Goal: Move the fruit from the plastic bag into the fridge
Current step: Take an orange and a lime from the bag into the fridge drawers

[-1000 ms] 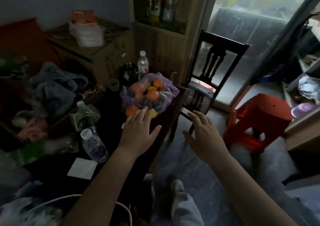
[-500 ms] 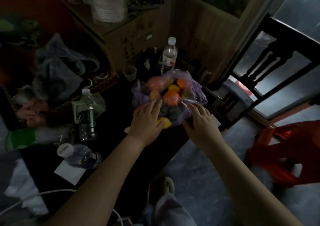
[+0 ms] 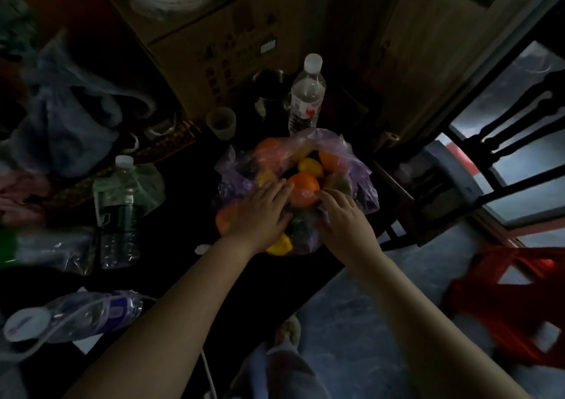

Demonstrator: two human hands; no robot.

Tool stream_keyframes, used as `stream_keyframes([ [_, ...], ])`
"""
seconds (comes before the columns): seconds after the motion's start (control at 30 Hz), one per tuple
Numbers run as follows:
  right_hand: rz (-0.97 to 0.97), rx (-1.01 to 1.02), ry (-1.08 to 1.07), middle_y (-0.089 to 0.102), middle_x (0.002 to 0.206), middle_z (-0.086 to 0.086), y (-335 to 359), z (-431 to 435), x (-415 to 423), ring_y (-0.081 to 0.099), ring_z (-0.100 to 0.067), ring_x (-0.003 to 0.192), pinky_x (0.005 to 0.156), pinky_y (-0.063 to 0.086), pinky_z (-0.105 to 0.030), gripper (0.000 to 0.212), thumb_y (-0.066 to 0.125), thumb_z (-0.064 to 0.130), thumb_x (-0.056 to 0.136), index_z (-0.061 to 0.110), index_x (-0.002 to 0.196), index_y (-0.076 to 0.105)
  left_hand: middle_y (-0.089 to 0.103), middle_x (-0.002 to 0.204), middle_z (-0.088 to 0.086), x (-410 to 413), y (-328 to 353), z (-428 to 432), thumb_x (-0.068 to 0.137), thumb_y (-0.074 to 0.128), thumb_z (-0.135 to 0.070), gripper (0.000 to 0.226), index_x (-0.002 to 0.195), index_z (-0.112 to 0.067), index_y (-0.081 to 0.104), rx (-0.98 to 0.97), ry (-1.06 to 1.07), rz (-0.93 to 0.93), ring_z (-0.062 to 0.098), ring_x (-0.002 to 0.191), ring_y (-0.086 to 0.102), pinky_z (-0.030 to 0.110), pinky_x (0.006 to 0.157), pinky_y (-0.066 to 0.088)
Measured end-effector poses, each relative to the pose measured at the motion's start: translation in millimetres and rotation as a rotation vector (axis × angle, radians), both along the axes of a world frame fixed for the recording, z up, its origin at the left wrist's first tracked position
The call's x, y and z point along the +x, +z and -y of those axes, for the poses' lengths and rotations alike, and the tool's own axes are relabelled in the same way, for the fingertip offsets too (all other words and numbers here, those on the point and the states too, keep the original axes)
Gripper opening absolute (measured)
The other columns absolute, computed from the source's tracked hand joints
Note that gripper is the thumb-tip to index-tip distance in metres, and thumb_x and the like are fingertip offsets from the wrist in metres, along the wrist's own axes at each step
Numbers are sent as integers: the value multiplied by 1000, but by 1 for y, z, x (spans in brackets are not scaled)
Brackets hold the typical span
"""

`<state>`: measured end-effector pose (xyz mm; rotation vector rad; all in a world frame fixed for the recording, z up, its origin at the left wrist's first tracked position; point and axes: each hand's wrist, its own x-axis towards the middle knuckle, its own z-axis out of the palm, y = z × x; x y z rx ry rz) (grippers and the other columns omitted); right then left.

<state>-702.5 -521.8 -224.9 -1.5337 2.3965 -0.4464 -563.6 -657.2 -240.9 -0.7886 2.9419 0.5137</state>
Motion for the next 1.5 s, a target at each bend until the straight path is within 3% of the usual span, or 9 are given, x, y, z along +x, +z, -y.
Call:
stream_keyframes([
  [0.2,5,65,45,55,125,-5,-7,-4,1,53,-27,112,91,45,-39,42,50,31,92,19,133,49,53,129,6,6,-10,-1,94,49,-31,50,141,-19,40,-19,-21,-41,25,123,45,35,104,32],
  [0.37,23,48,48,61,107,-4,-7,-10,8,60,-28,96,75,49,-37,51,30,40,86,18,123,58,62,106,6,13,-7,-7,91,42,-30,37,121,-15,59,-15,-17,-97,27,102,55,35,87,43],
  [0.53,11,42,53,63,102,-3,-9,-22,15,61,-27,92,71,51,-37,38,45,30,85,19,117,62,63,87,0,26,-7,-19,89,43,-29,27,101,-19,66,-80,-36,-134,21,82,60,29,68,45],
  [0.73,39,93,68,63,103,-3,-15,-37,26,61,-28,92,72,52,-39,46,33,38,84,18,114,63,62,85,-1,42,-12,-36,84,41,-30,31,97,-20,66,-27,-65,-134,21,80,61,25,64,49],
  [0.83,67,123,62,62,108,0,-21,-43,31,60,-26,98,77,52,-37,49,31,39,84,22,119,61,63,84,2,47,-19,-43,84,41,-30,32,96,-18,68,47,-64,-131,24,79,62,31,65,53],
  [1.07,64,130,37,61,109,-3,-37,-54,35,59,-27,99,74,51,-37,31,54,21,89,19,119,61,66,90,-3,51,-28,-56,80,44,-27,32,99,-21,68,33,-39,-135,19,80,62,25,67,48],
  [1.23,89,134,23,60,113,-3,-41,-55,35,58,-27,104,78,50,-37,33,55,21,89,19,122,59,65,95,0,52,-35,-56,79,67,-17,25,103,-19,66,16,-19,-163,22,83,61,27,73,48],
  [1.4,108,80,28,60,116,-2,-36,-53,33,56,-26,108,83,50,-38,38,60,26,85,19,123,59,61,94,-1,49,-26,-55,90,45,-34,28,103,-21,66,22,28,-191,20,88,58,30,73,48],
  [1.5,100,-29,13,60,117,-5,-26,-46,26,55,-27,108,84,51,-41,42,64,27,82,16,122,59,59,94,-2,40,-15,-50,90,43,-37,31,96,-18,67,9,82,-275,18,89,56,28,73,44],
])
